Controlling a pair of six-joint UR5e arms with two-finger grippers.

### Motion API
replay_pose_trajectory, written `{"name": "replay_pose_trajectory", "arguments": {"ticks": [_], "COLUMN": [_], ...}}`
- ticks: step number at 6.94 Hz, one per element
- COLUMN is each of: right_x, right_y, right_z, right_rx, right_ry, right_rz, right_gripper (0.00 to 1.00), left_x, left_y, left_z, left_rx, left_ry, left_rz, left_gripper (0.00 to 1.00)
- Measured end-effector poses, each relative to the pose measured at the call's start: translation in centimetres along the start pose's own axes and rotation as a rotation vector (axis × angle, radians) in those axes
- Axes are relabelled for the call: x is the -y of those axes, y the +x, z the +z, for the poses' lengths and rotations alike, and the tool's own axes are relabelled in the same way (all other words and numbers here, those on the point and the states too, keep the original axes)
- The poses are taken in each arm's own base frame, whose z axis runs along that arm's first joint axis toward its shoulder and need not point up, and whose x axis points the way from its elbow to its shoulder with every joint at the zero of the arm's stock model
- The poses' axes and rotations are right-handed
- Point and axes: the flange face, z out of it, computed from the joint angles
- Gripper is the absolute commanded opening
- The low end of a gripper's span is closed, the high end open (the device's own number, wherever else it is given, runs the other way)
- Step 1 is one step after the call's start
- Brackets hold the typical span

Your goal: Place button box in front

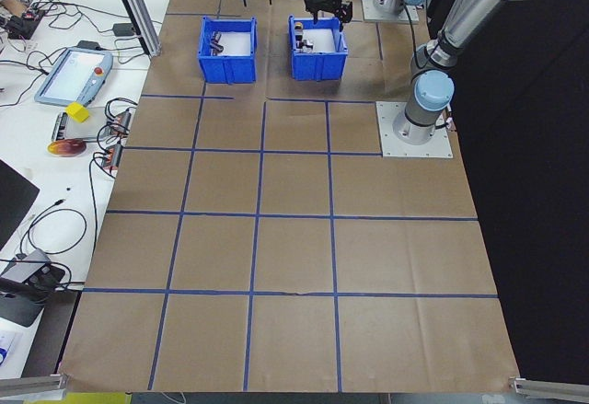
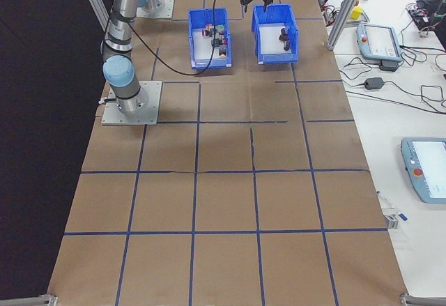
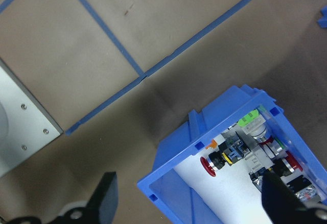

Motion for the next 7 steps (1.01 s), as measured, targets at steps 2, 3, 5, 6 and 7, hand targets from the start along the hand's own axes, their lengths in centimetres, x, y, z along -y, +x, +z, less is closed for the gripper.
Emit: {"name": "replay_pose_trajectory", "arguments": {"ticks": [2,3,5,6,7], "right_x": [2.8,3.7,4.8,4.9,4.7], "right_y": [1.7,2.4,3.6,4.2,4.5], "right_z": [1.7,3.4,7.0,8.8,10.6], "right_rx": [-0.008,0.008,0.003,-0.008,-0.01], "right_ry": [-0.002,-0.007,-0.014,-0.026,-0.051], "right_rz": [0.038,0.068,0.077,0.076,0.076], "right_gripper": [1.0,1.0,1.0,1.0,0.95], "left_x": [-3.5,-5.0,-6.9,-7.5,-8.2], "left_y": [-0.8,-1.4,-2.4,-2.9,-2.9], "left_z": [3.3,5.6,9.3,10.4,11.3], "left_rx": [0.006,-0.008,-0.056,-0.056,-0.057], "left_ry": [-0.009,-0.038,-0.077,-0.086,-0.096], "left_rz": [-0.144,-0.194,-0.289,-0.327,-0.354], "left_gripper": [0.99,0.99,0.99,0.99,0.99]}}
